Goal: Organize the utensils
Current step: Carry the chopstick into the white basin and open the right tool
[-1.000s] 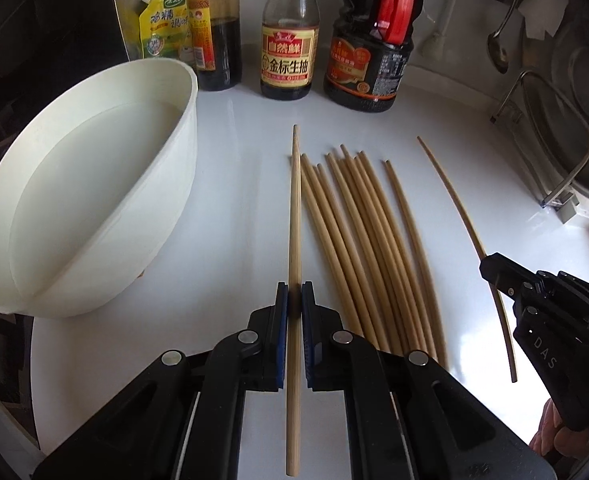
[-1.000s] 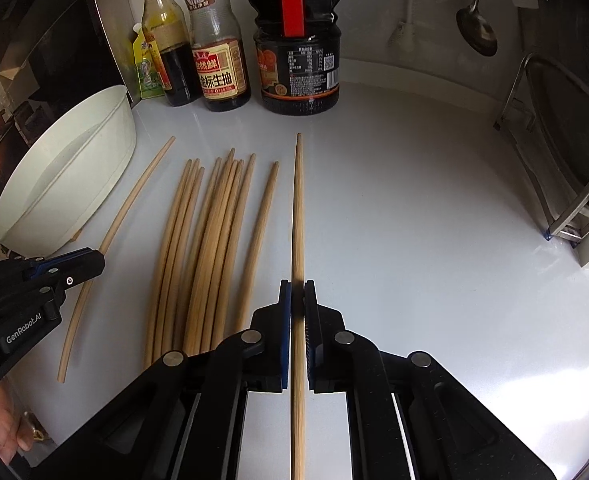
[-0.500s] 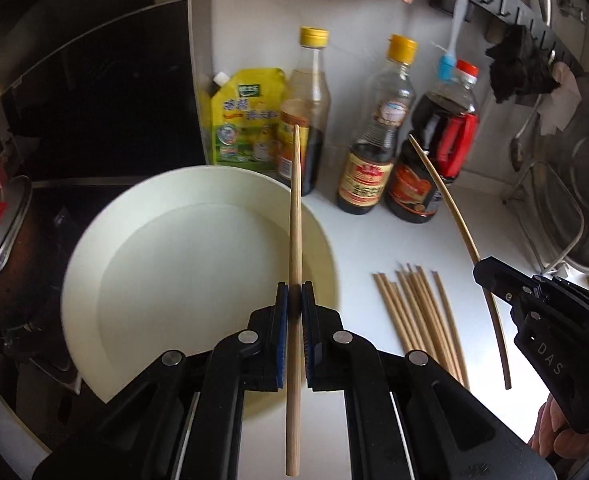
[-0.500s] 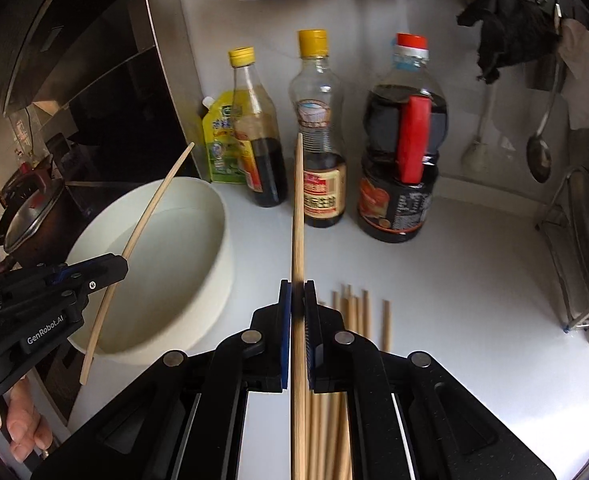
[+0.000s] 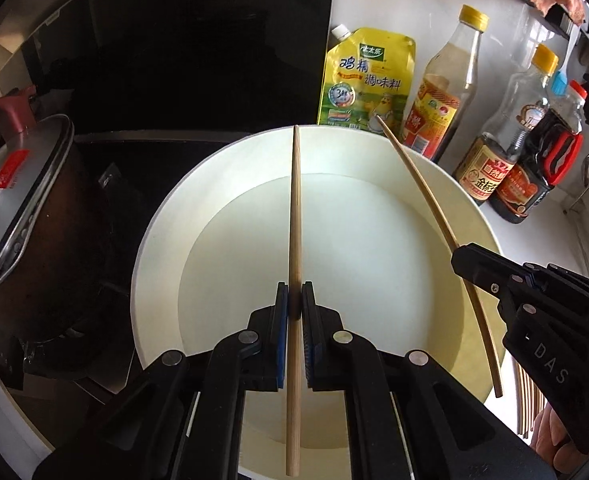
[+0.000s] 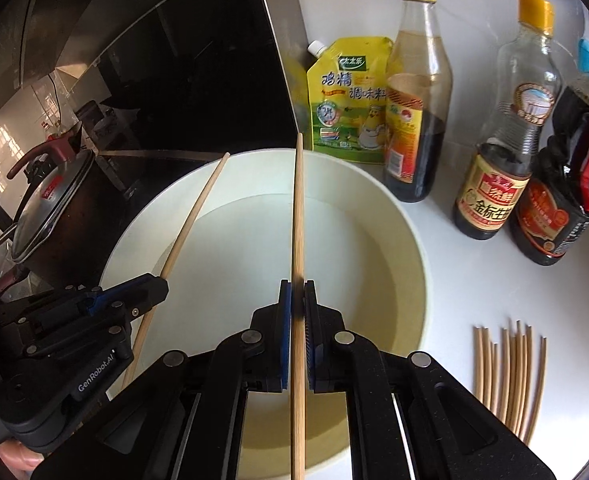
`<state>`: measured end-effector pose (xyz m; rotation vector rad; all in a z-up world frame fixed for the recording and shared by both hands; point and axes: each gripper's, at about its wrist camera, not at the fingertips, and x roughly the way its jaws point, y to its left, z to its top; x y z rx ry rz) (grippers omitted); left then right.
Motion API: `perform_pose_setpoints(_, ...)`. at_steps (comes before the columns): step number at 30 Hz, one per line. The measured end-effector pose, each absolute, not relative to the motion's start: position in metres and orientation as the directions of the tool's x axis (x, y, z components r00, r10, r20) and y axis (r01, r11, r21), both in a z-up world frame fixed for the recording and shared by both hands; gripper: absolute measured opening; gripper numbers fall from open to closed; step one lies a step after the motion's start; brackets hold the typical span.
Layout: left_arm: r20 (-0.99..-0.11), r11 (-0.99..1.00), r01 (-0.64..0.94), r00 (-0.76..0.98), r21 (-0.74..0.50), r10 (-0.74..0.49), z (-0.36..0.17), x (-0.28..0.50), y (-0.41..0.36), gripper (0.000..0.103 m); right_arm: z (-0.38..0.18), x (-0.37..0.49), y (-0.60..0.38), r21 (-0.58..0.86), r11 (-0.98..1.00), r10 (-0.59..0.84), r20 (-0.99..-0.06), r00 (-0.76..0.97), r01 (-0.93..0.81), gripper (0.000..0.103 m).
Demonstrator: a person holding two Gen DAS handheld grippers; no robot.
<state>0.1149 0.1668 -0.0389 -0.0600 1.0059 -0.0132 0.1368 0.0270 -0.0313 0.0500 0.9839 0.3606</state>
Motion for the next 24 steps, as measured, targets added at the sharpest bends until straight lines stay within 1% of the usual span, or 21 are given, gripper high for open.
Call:
perform_pose_setpoints(8,-0.881,0.997,0.005,0.469,-0.073,-0.067,-0.07,0.129,0.176,0.007,-0.064,0.15,0.041,0.217,0.945,0.302,-0.865,0.402,-0.244,0.006)
perform_pose_setpoints(19,-0.905,0.996,0.018,0.417,-0.082,-0.083,-0.09,0.143,0.182,0.009,-0.085,0.157,0.044,0.213,0.95,0.284,-0.894,0.347,-0.229,0.006)
perform_pose_setpoints(20,-0.904,0.996,0.019,0.42,-0.083,-0.083,-0.088,0.143,0.182,0.01,-0.084,0.156,0.044,0.211,0.95,0.282,-0.894,0.349,-0.229,0.006)
perform_pose_setpoints(22,-0.9,0.997,0.017,0.428,-0.079,-0.078,-0.086,0.141,0.183,0.026,-0.083,0.156,0.045,0.209,0.951,0.281,-0.891,0.356,-0.228,0.008)
perform_pose_setpoints(23,-0.898,0.997,0.015,0.434,-0.076,-0.075,-0.085,0.14,0.184,0.029,-0.082,0.156,0.045,0.207,0.952,0.279,-0.891,0.359,-0.226,0.009)
perform_pose_setpoints(24,-0.896,0.997,0.014,0.437,-0.076,-0.074,-0.083,0.139,0.184,0.034,-0.081,0.156,0.045,0.205,0.953,0.277,-0.89,0.362,-0.225,0.009)
